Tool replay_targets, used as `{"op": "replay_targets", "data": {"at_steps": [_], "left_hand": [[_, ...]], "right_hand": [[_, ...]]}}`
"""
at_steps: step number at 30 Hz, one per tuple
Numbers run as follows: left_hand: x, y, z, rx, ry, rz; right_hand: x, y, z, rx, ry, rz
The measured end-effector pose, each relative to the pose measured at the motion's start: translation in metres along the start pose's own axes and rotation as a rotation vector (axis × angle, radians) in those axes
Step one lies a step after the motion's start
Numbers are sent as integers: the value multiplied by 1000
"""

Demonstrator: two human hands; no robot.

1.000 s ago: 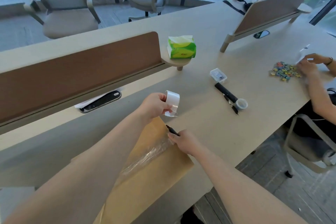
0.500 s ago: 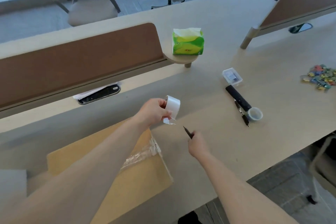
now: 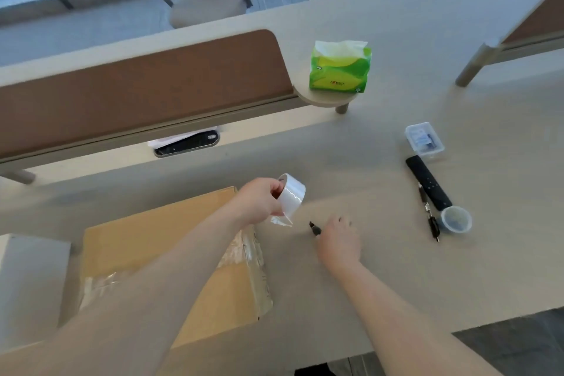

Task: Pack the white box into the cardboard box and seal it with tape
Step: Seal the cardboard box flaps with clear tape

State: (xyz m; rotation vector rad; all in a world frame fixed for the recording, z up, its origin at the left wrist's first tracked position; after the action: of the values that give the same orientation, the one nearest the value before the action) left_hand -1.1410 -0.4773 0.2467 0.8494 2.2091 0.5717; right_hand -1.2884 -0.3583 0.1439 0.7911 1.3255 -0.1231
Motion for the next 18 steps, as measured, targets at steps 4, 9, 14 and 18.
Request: {"op": "replay_targets", "data": {"at_steps": [4, 9, 14, 18], "left_hand": [[3, 8, -18, 38, -261, 35], [4, 21, -60, 137, -498, 61], [-8, 21, -89, 180, -430, 24], [-12, 16, -109, 245, -381, -21]], "right_hand": [[-87, -1, 18, -117, -518, -184], [-158, 17, 58, -435, -632, -123], [-164, 23, 42, -408, -533, -45], [-167, 19, 31, -391, -518, -23]]}}
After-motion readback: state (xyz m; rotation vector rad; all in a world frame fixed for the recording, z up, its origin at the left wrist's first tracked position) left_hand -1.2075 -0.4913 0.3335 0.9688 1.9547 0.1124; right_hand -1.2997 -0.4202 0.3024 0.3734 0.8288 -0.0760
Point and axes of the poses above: each hand's wrist, its own y-axis away from the middle knuckle, its own x-axis out of the palm, z = x × y, the point moved 10 cm from there along -y, towards the middle knuckle, and after that the axes turned 9 degrees about y, right-handed, at the moved point
